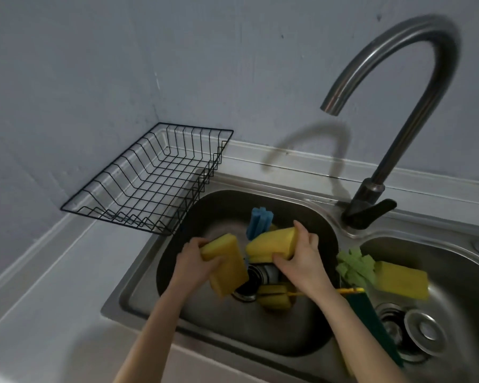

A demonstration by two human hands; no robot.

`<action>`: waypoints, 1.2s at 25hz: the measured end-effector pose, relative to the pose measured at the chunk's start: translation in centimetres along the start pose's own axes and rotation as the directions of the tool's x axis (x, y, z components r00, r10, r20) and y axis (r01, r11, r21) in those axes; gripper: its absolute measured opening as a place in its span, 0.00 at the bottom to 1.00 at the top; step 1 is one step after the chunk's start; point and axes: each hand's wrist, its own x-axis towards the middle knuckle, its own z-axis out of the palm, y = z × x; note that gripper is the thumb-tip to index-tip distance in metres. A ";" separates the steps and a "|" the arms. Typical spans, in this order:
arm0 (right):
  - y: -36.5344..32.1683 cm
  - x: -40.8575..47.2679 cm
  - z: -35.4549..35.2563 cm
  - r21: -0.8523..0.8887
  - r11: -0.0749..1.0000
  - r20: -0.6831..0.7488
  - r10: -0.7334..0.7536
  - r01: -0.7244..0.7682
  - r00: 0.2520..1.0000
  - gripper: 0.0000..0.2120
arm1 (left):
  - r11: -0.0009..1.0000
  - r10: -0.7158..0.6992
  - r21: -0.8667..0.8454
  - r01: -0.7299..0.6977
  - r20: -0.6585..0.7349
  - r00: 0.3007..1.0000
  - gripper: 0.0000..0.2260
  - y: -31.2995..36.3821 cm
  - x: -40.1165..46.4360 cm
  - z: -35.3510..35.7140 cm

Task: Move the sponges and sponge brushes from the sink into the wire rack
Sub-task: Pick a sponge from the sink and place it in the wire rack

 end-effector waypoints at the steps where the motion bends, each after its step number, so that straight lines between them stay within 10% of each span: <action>1: -0.5 -0.6 -0.3 0.023 0.999 -0.007 -0.032 0.032 0.999 0.42 | 1.000 0.019 -0.012 -0.020 -0.050 0.999 0.25 0.5 -1.0 -0.5; 11: -8.1 -4.1 -0.6 0.260 0.925 -0.081 -0.264 0.277 0.961 0.28 | 0.940 0.017 -0.315 -0.129 -0.336 0.942 0.25 3.7 -6.8 -5.7; 20: -15.8 -3.1 5.3 0.357 0.911 0.061 -0.242 0.205 0.968 0.48 | 0.879 0.061 -0.435 -0.193 -0.297 0.953 0.20 1.0 -3.9 -14.6; 30: -21.0 1.1 10.3 0.270 0.902 -0.092 -0.326 0.338 0.941 0.40 | 0.843 0.133 -0.477 -0.247 -0.260 0.956 0.21 -1.5 1.2 -20.1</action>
